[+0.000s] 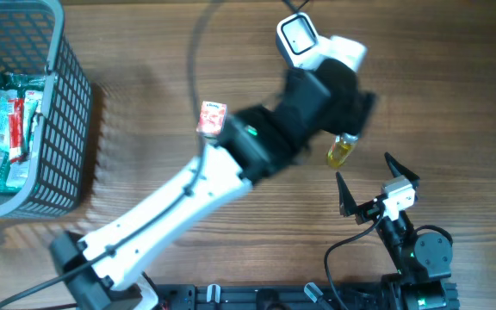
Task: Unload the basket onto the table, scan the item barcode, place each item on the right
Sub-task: 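Carry the oil bottle past the scanner and stand it right of it, then move the left gripper back and grasp the Kleenex-topped jar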
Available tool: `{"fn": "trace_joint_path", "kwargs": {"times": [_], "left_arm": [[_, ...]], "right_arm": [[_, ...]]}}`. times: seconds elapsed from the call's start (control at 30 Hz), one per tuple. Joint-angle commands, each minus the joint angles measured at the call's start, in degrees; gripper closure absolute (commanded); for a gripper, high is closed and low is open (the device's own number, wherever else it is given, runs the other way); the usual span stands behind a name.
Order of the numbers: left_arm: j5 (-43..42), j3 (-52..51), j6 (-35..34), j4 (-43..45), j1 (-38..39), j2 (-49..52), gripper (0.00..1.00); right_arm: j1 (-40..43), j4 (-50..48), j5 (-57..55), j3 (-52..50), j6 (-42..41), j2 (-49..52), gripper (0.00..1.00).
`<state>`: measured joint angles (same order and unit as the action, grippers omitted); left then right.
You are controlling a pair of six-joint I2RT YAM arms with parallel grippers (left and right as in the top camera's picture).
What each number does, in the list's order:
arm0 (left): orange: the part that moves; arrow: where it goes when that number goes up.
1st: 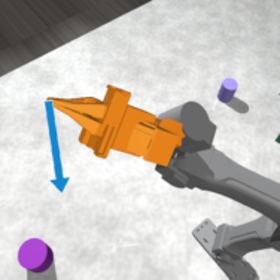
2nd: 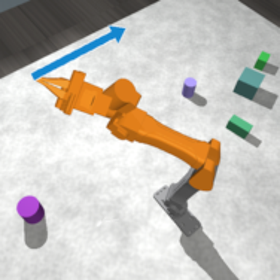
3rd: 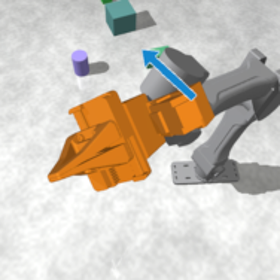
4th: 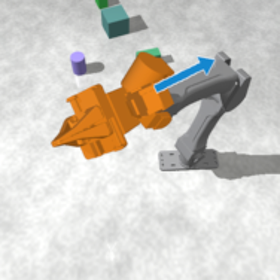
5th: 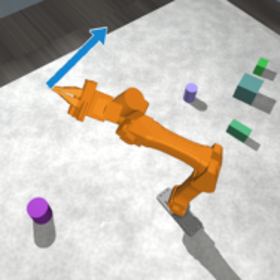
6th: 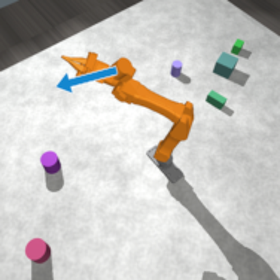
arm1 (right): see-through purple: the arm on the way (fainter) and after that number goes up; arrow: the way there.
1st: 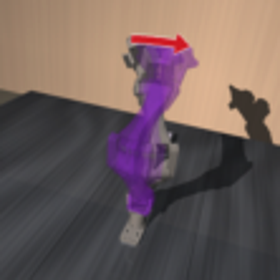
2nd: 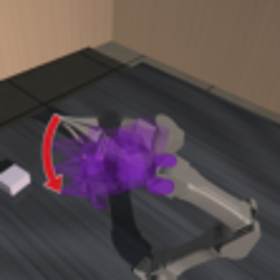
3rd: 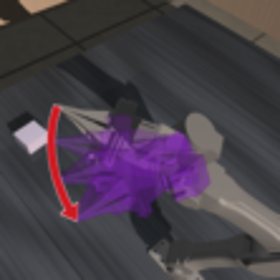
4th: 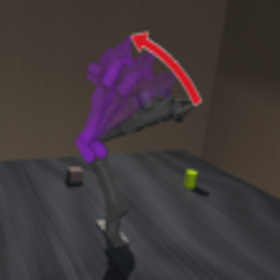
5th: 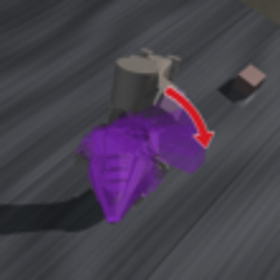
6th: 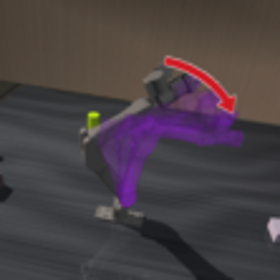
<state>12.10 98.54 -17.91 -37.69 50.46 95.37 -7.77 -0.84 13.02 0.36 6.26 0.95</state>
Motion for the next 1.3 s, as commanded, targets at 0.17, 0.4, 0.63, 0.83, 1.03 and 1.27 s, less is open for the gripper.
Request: {"fn": "trace_joint_path", "kwargs": {"times": [0.17,0.4,0.63,0.83,1.03,1.27], "left_arm": [[-3.15,0.04,3.45,-16.24,-20.59,0.55,0.00],[-14.97,-0.07,7.74,-27.30,-33.64,3.06,0.00],[-15.32,-0.07,11.10,-30.12,-34.80,8.55,0.00],[-15.30,-0.07,11.10,-30.10,-33.16,13.68,0.00],[-15.30,-0.09,11.08,-29.70,-31.63,18.12,0.00],[-15.32,-0.11,11.04,-29.53,-31.43,21.46,0.00]], "right_arm": [[0.02,-0.13,0.13,-0.07,-0.26,0.07,0.00],[0.02,-0.13,0.13,-0.07,-0.26,0.07,0.00],[0.02,-0.13,0.13,-0.07,-0.28,0.07,0.00],[0.02,-0.13,0.13,-0.07,-0.26,0.07,0.00],[0.02,-0.13,0.13,-0.07,-0.26,0.09,0.00],[0.02,-0.13,0.13,-0.07,-0.26,0.13,0.00]]}}
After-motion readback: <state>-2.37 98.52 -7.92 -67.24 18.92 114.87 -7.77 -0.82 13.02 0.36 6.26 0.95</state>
